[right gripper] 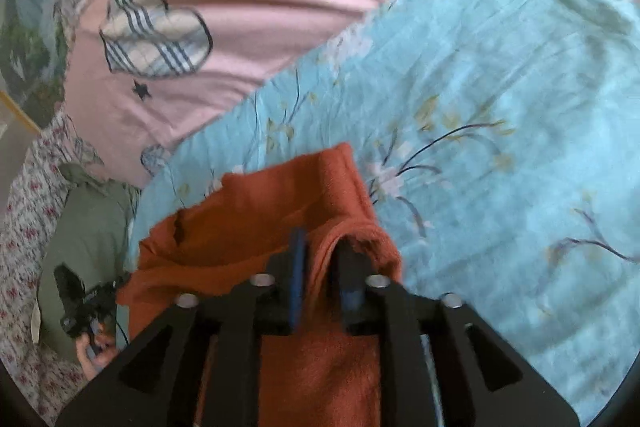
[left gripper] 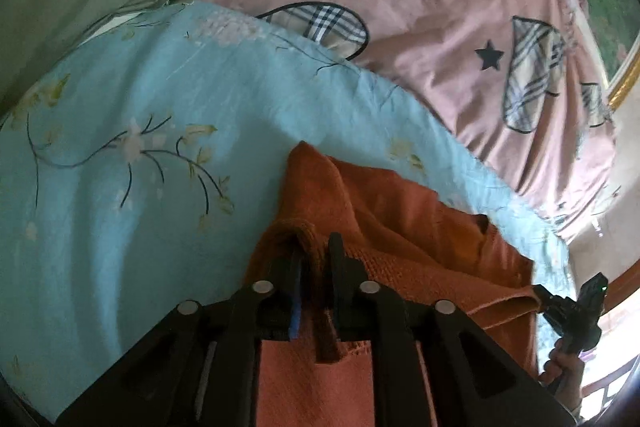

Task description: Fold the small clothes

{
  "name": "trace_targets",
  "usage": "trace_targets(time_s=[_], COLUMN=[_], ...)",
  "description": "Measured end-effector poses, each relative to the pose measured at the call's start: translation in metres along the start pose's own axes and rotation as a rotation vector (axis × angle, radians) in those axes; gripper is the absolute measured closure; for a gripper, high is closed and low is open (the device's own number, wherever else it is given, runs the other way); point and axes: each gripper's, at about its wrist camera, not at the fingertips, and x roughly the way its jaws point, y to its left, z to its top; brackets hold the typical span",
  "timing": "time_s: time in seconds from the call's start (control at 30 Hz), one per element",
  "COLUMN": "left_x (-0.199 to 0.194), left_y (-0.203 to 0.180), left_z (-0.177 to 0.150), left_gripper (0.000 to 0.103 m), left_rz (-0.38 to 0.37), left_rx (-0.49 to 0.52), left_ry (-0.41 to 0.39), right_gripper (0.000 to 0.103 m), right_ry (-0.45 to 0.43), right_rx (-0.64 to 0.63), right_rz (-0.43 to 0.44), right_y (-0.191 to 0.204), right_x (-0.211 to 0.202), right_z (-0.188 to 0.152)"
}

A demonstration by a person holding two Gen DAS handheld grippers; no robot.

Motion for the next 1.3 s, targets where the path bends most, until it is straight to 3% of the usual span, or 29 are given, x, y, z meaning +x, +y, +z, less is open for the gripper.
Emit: trace_targets(time_s=[0.03,0.07,0.13,0.2,0.27,0.33,0.43,0.53,0.63,0.73,0.77,0.8,0.83,0.87,0.93,1.0,1.1,1.3], left_x=[-0.009,-0.017,-0.035,-0.041,-0.034,-0.017,0.017,0.041,0.055,0.056,0.052,0.047,0.039,0.032,0.017,0.003,-0.012,-0.049], left_y=[-0.003,-0.007,-0.020,-0.040,-0.064,-0.086,-0.105,-0.104,-0.095,-0.083,-0.077,-0.072,-0.066,-0.060,-0.046,-0.033,-0.029,-0.031], left_z=[-0.006,-0.013,-0.033,-0.054,-0.078,-0.098,-0.109,-0.090,-0.047,0.000,0.014,0.023,0.034,0.041,0.050,0.046,0.022,-0.067], left_gripper=[0.077,0.066,0.062,0.062,0.062,0.062,0.062,0.070,0.075,0.075,0.070,0.055,0.048,0.043,0.043,0.043,0.043,0.043], left_rz=[-0.003,0.001,-0.032,-0.091,-0.133,-0.146,-0.090,-0.038,0.019,0.062,0.074,0.099,0.141,0.161,0.159,0.151,0.150,0.052], left_rx=[0.016,0.035,0.083,0.152,0.235,0.311,0.387,0.395,0.359,0.296,0.264,0.241,0.209,0.181,0.117,0.074,0.088,0.080], left_ry=[-0.009,-0.017,-0.028,0.009,0.080,0.160,0.242,0.247,0.207,0.128,0.094,0.061,0.012,-0.027,-0.068,-0.078,-0.061,0.008], right_gripper=[0.060,0.057,0.057,0.057,0.057,0.057,0.057,0.060,0.061,0.059,0.059,0.059,0.059,0.059,0.059,0.059,0.059,0.058], right_ry=[-0.039,-0.075,-0.057,0.051,0.179,0.299,0.341,0.278,0.136,0.005,-0.030,-0.058,-0.072,-0.080,-0.073,-0.055,-0.039,0.052], right_rx=[-0.017,-0.045,-0.120,-0.243,-0.372,-0.495,-0.597,-0.566,-0.445,-0.283,-0.255,-0.234,-0.218,-0.201,-0.185,-0.183,-0.177,-0.168], right_rz=[-0.028,-0.048,0.008,0.100,0.138,0.122,0.019,-0.072,-0.186,-0.172,-0.196,-0.211,-0.204,-0.192,-0.173,-0.152,-0.116,-0.020], right_y=[0.002,0.007,0.024,0.050,0.074,0.093,0.100,0.089,0.067,0.043,0.039,0.035,0.033,0.030,0.027,0.028,0.032,0.048], right_x=[-0.012,-0.024,-0.034,-0.027,-0.009,0.014,0.040,0.054,0.053,0.037,0.031,0.025,0.020,0.016,0.009,0.003,-0.011,-0.032], right_z=[-0.003,-0.008,-0.022,-0.045,-0.069,-0.090,-0.094,-0.061,-0.012,0.025,0.030,0.034,0.034,0.032,0.024,0.009,-0.019,-0.090])
